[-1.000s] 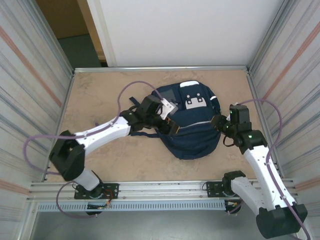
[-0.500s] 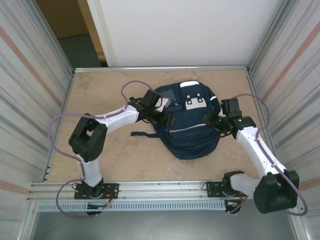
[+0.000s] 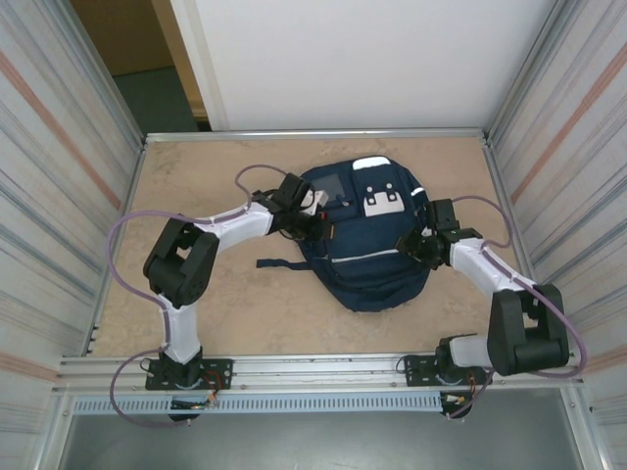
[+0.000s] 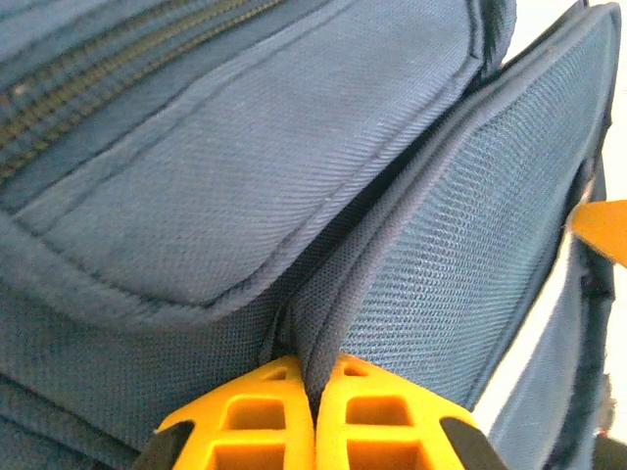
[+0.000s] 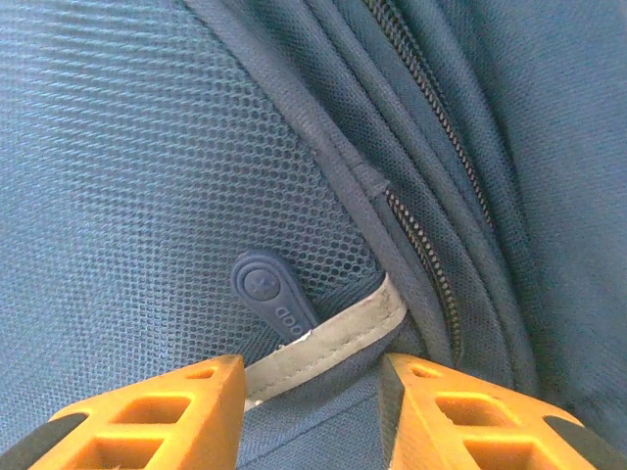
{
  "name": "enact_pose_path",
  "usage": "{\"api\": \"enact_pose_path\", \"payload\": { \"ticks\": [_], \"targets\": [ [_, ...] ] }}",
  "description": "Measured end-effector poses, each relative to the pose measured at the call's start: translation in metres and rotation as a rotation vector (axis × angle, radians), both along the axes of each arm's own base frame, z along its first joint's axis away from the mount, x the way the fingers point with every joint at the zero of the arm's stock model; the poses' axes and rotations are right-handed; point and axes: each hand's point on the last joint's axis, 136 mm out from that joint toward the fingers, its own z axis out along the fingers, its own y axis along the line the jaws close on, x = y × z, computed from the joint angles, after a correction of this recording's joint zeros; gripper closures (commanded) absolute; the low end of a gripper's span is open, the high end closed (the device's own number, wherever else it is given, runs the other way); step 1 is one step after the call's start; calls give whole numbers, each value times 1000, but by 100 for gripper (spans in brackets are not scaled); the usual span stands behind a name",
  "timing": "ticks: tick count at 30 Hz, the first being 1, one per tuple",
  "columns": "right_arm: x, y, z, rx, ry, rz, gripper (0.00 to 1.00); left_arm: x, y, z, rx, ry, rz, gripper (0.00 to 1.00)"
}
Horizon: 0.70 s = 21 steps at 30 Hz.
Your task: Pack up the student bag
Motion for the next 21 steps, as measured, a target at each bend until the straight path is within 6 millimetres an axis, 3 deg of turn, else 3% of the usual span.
{"api": "enact_pose_path", "payload": {
  "ticks": [5,10,16,21],
  "targets": [
    [22,23,-7,-7,-43,59,59,-2,27,5,-30,-11,70,100],
    [70,51,-8,-1,-117,105,60,0,51,12,-76,-7,174,100],
    [136,72,-6,29,-236,117,56,2,57,11,-125,45,315,100],
    [170,94,5,71,-328,220,49,12,58,15,-161,84,433,100]
  ]
}}
